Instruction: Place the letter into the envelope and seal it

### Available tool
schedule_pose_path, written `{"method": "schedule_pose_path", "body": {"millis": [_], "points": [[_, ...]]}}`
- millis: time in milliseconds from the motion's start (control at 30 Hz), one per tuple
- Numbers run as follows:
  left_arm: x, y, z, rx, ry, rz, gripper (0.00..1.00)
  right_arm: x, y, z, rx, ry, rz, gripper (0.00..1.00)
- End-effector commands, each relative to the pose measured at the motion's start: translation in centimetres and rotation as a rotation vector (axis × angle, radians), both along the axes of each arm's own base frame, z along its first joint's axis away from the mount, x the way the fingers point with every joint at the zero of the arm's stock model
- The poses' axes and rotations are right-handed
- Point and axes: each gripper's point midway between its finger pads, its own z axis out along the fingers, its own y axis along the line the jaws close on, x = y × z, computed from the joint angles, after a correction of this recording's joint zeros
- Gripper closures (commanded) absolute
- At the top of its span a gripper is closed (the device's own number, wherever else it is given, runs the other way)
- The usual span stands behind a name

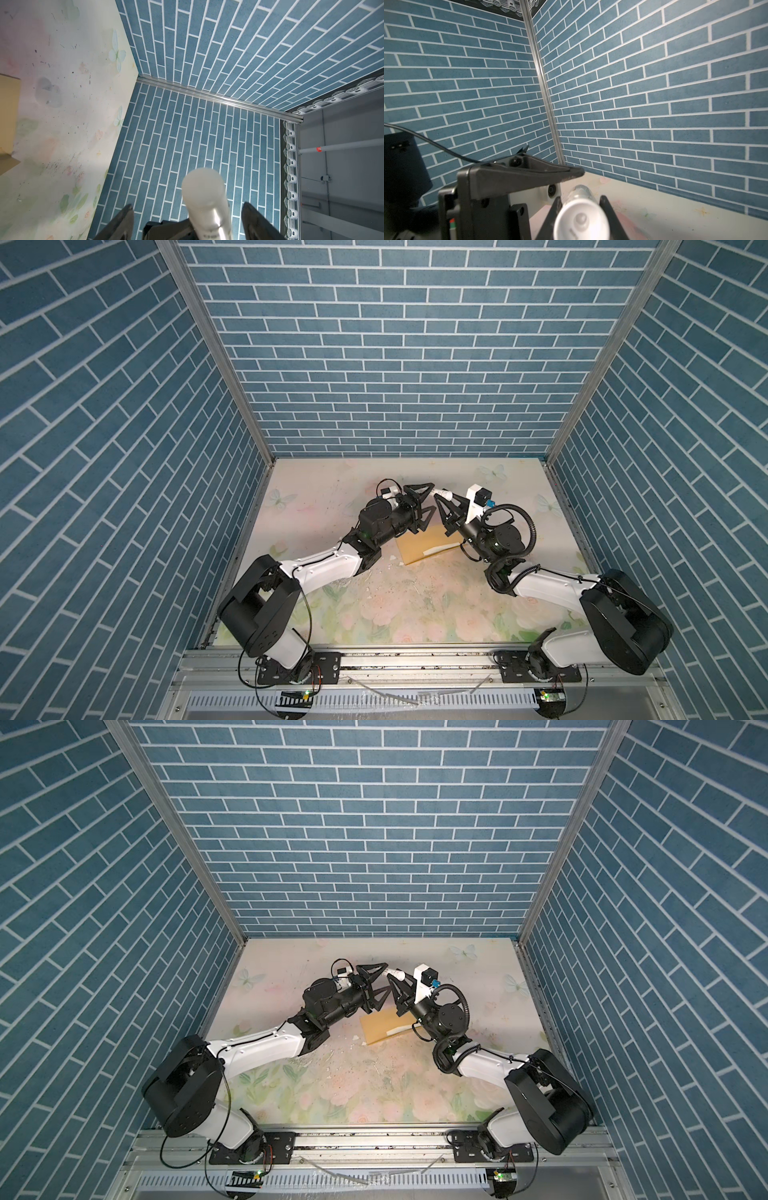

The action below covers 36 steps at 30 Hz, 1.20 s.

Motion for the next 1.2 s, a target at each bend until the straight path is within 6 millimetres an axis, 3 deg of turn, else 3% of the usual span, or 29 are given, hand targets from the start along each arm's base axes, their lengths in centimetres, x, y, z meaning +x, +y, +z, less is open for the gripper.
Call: {"method": "schedule_pose_path", "body": {"millis": [0,200,333,433,533,667,800,867,1000,1167], "points": [[0.0,-0.3,3.2,-0.082,-0.055,-0.008,0.31,-0.8,0.4,1.1,0.011,-0.082,0.009,1.00],[0.0,0.3,2.5,-0.066,-0.037,0.020,0.56,-0.9,0.8,0.3,0.010,-0.076,0.017,1.00],[0.0,0.4,2.1,-0.040,-0.033,0.024,0.86,-0.9,1.1,0.0,0.008,-0.073,0.020,1.00],[-0.1,0.4,2.1,0.000,-0.051,0.019,1.00,-1.0,1.2,-0.3,0.002,-0.071,0.025,1.00],[-0.2,0.6,2.0,0.074,-0.089,0.023,1.00,-1.2,1.2,-0.4,-0.001,-0.066,0.028,0.97],[0.2,2.1,1.4,0.286,-0.196,0.056,1.00,-1.4,1.0,-0.7,-0.032,-0.043,0.028,0.59],[0.2,5.0,-0.2,0.576,-0.295,0.102,1.00,-1.6,0.3,-2.3,-0.119,0.074,0.007,0.33],[0.1,6.8,-1.6,0.781,-0.342,0.111,1.00,-1.1,-1.2,-3.4,-0.154,0.181,-0.064,0.22],[-0.5,9.3,-3.8,1.075,-0.431,0.084,1.00,-0.6,-4.7,-6.6,-0.232,0.454,-0.235,0.14],[-0.8,9.8,-6.4,1.257,-0.535,-0.009,1.00,-1.7,-9.1,-11.2,-0.312,0.773,-0.431,0.11]]}}
